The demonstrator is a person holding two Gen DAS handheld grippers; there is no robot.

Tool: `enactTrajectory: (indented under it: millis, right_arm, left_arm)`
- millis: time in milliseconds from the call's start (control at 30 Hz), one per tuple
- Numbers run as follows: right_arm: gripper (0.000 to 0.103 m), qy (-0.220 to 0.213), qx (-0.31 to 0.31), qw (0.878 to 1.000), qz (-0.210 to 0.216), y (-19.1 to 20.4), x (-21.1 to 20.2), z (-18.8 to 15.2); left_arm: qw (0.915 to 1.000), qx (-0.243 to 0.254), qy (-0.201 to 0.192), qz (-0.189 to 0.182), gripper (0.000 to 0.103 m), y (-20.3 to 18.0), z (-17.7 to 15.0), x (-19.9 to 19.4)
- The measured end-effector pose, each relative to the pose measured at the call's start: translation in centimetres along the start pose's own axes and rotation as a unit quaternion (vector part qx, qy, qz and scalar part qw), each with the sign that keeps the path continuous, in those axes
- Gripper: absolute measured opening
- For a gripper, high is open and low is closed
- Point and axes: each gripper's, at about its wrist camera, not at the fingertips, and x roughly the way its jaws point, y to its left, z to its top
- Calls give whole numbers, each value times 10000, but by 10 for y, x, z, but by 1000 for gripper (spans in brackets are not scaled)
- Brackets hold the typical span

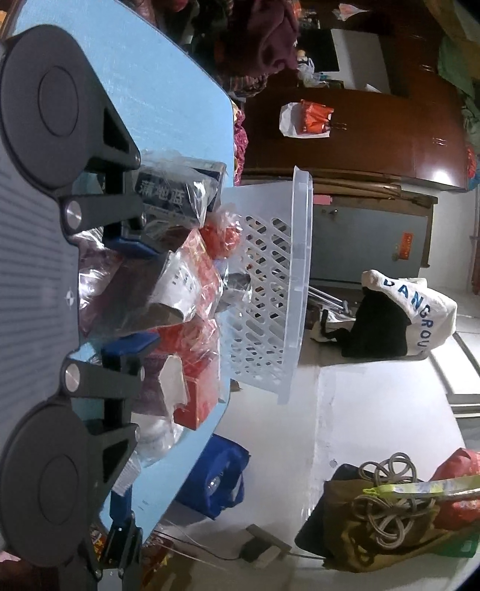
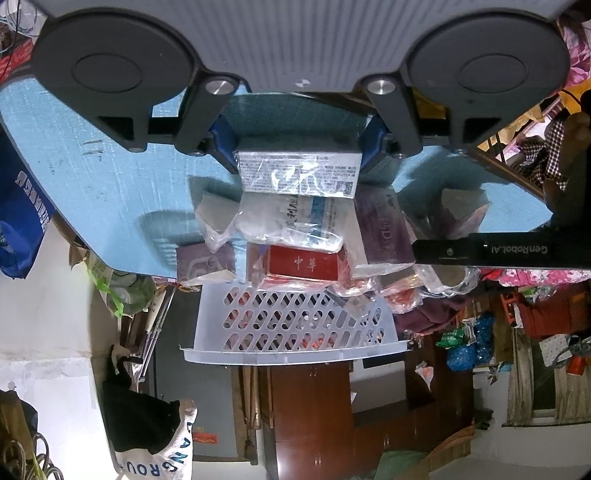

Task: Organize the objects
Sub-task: 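Grasp the dark wrapped box with the left tool while the right tool grasps the white-labelled box, then carry both boxes into the white basket and open both tools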

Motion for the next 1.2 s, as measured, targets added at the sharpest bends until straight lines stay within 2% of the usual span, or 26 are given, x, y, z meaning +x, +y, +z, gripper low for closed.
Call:
enactTrajectory:
  millis: [267, 567, 733, 900, 967, 1033, 1133, 1167, 1200]
  right_arm:
    - [69, -162, 44, 9999, -19, -5, -9, 5]
    - [69, -394, 97, 9992, 4, -13, -22, 21]
    - [69, -693, -95, 9975, -20, -18, -17, 64]
    - [69, -952, -312, 9949, -84, -27, 21, 137]
    - [69, -854, -461, 9951, -209, -29, 52, 164]
    - [69, -695, -634, 9948, -399, -31, 85, 185]
    - [69, -409, -625, 9961, -461, -40, 119, 200]
    - [72, -354, -605, 9966, -429, -42, 126, 202]
    - [77, -376, -617, 9964, -440, -44, 130, 203]
  left_arm:
    - [9991, -18, -418, -53, 47, 6, 9, -15]
    - [9965, -370, -696, -286, 46, 25, 25, -21]
    - [9947, -463, -805, -431, 46, 31, 65, -7]
    - [9951, -503, -812, -259, 46, 33, 125, 32]
    - [9965, -496, -653, -148, 46, 36, 149, 60]
    - [9982, -439, -391, 136, 46, 40, 168, 95]
    - [9985, -457, 91, 304, 48, 50, 178, 139]
    - [9985, -385, 133, 365, 57, 51, 178, 147]
    - [9983, -354, 179, 437, 80, 53, 176, 152]
